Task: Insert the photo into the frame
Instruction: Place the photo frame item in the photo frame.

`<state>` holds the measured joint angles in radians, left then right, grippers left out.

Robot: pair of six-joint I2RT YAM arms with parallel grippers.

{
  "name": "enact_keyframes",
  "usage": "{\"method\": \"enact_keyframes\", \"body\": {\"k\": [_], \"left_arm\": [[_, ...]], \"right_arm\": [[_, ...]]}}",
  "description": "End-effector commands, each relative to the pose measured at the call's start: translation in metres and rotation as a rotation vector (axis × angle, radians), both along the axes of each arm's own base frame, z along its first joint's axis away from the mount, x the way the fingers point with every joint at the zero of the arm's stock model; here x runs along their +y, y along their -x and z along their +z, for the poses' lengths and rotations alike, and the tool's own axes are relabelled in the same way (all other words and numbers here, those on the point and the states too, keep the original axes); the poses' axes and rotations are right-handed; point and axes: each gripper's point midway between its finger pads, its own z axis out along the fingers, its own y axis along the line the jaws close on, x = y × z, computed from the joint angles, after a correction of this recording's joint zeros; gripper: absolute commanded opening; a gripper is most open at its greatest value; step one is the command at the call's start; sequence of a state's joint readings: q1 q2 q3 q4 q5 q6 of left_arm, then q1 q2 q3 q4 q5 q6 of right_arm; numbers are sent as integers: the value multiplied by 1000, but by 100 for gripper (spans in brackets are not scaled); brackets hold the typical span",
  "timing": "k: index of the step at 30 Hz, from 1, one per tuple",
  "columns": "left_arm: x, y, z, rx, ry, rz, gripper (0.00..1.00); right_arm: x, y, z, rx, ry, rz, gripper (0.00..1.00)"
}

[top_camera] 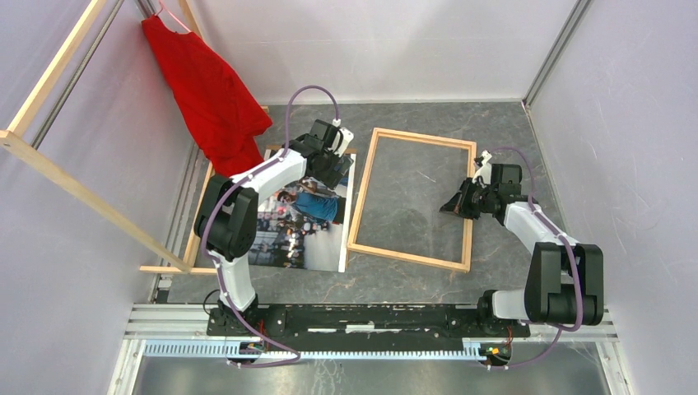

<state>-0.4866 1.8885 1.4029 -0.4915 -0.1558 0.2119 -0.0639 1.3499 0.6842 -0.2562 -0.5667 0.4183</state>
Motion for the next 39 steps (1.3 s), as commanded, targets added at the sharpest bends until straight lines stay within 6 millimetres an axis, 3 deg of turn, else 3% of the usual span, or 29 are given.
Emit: {"method": "enact_keyframes", "body": {"k": [1, 31, 39], "left_arm": [[-2, -6, 1, -30, -32, -46, 98], [-6, -4, -3, -23, -37, -62, 98], [-19, 2, -9, -12, -38, -95, 98]], "right_arm": [[-7, -17, 19, -94, 18, -10, 0], [-13, -22, 28, -136, -21, -39, 0], [-9, -26, 33, -160, -45, -28, 0]]}}
